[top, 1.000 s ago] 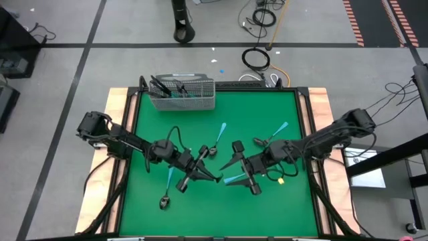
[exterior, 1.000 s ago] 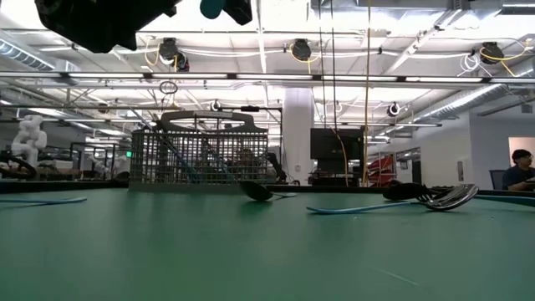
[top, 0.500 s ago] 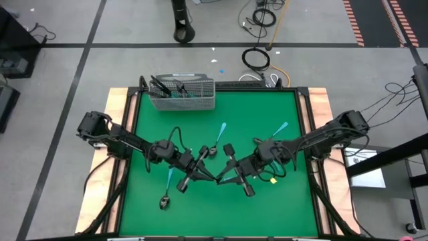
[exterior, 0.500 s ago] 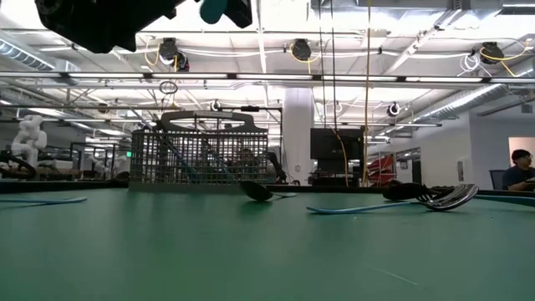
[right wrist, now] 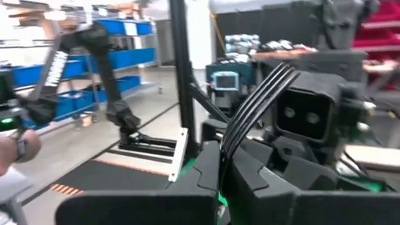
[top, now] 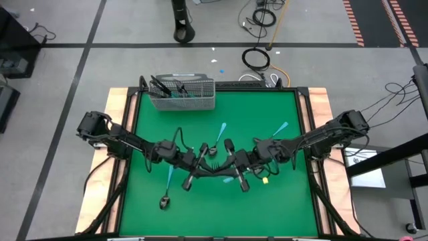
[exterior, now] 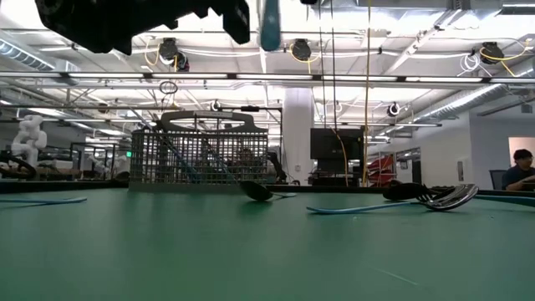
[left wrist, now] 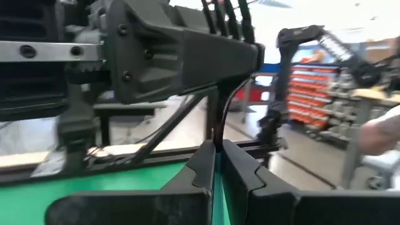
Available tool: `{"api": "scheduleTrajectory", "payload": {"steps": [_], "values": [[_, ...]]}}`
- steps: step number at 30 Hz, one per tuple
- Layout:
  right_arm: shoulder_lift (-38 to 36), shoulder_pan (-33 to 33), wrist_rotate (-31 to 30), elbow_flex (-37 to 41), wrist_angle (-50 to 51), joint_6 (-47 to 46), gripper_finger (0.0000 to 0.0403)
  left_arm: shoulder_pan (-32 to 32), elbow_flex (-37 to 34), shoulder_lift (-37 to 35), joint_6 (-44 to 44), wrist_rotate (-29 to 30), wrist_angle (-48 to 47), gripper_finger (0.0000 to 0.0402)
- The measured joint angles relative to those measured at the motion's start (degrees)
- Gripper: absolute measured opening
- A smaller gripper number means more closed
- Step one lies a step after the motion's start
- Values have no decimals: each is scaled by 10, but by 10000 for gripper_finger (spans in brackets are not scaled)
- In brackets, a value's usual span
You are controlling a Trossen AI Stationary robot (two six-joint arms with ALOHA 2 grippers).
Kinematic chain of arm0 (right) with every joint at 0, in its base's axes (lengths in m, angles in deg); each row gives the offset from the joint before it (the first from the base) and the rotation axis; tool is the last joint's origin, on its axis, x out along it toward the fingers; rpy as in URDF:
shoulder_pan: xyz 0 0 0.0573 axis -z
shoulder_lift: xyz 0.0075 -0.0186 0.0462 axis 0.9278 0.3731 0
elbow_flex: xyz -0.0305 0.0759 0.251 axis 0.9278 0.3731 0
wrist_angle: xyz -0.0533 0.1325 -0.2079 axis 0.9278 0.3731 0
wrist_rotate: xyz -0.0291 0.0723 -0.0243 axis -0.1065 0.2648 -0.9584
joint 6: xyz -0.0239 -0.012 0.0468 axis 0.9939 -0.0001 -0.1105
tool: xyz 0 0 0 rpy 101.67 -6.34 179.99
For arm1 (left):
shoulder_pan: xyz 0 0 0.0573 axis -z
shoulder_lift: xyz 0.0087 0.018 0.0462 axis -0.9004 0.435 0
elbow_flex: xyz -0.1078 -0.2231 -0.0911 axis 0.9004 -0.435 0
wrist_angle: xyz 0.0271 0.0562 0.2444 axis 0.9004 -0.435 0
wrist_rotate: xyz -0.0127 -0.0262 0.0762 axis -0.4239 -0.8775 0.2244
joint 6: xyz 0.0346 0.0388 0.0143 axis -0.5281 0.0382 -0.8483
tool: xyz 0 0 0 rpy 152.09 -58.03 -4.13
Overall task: Sort silverware
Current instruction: Put the fork into the silverware rack
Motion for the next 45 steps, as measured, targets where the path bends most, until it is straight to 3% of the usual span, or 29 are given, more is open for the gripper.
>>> {"api": "scheduleTrajectory", "payload": {"steps": [6, 17, 21, 26, 31, 39, 42, 45], "values": [[0, 2, -77, 0, 48, -11, 1, 0, 0, 0, -6, 79, -51, 15], [0, 3, -78, 0, 53, 4, 10, 0, 0, 0, -37, 91, -54, 3], [0, 3, -79, 0, 47, 38, 55, 0, 0, 0, -36, 92, -54, 1], [-6, 2, -83, 0, 57, 56, 139, 1, 0, 1, -36, 88, -57, 1], [-69, 3, -89, 0, 190, 60, 205, 2, 0, -4, -36, 96, -67, 0], [-217, -46, -229, 0, 424, -8, 232, -34, -1, -98, -43, 169, -192, 0], [-254, -83, -277, 17, 457, -38, 228, -67, -1, -150, -66, 202, -221, 0], [-274, -123, -316, 51, 453, -72, 225, -118, -1, -199, -101, 272, -262, 0]]}}
